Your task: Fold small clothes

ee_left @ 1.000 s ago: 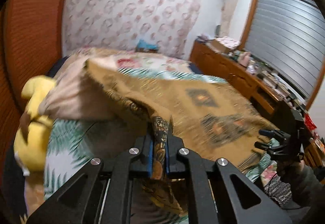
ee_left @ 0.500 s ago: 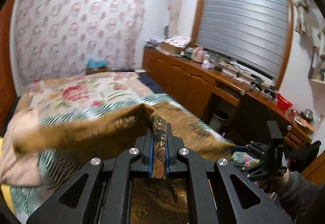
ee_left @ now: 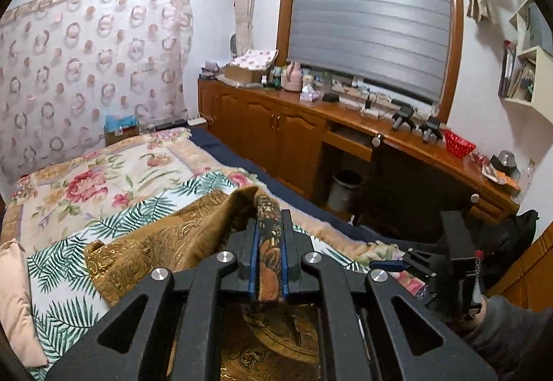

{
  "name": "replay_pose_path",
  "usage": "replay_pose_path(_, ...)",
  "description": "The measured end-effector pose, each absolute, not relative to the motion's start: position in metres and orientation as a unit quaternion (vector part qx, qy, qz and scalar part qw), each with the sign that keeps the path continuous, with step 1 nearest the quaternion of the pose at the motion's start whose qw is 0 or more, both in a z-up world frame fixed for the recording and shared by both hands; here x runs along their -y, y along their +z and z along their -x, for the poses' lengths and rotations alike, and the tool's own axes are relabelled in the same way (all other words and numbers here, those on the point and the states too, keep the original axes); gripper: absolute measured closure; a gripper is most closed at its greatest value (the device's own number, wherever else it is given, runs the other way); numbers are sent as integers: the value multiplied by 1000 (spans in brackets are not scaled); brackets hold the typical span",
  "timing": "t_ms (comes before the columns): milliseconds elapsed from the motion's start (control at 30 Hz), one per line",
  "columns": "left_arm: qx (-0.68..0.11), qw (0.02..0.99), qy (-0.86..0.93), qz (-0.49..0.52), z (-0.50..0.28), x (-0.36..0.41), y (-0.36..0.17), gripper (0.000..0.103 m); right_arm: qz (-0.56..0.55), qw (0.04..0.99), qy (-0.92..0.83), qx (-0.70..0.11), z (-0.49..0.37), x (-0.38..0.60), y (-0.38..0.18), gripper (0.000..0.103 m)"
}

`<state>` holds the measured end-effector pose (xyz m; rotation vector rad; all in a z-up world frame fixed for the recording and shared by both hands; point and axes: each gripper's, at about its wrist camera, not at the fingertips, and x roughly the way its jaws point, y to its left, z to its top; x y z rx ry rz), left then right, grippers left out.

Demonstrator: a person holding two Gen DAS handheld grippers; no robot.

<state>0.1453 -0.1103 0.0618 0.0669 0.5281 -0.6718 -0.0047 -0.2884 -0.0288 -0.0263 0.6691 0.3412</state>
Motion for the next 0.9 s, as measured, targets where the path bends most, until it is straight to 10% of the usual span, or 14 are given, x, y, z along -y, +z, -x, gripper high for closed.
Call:
replay_pose_path(200, -298, 897, -324, -52, -159, 125, 40, 89, 13, 931, 164, -327, 1, 291, -30, 20)
replay_pose_path(533, -270, 909, -318, -26, -139, 93, 46, 26, 16, 935, 158, -316, 3, 297, -21, 20)
replay_pose_path(900, -287, 928, -237, -28, -122, 25, 5, 21, 34, 936, 176, -303, -1, 281, -13, 20)
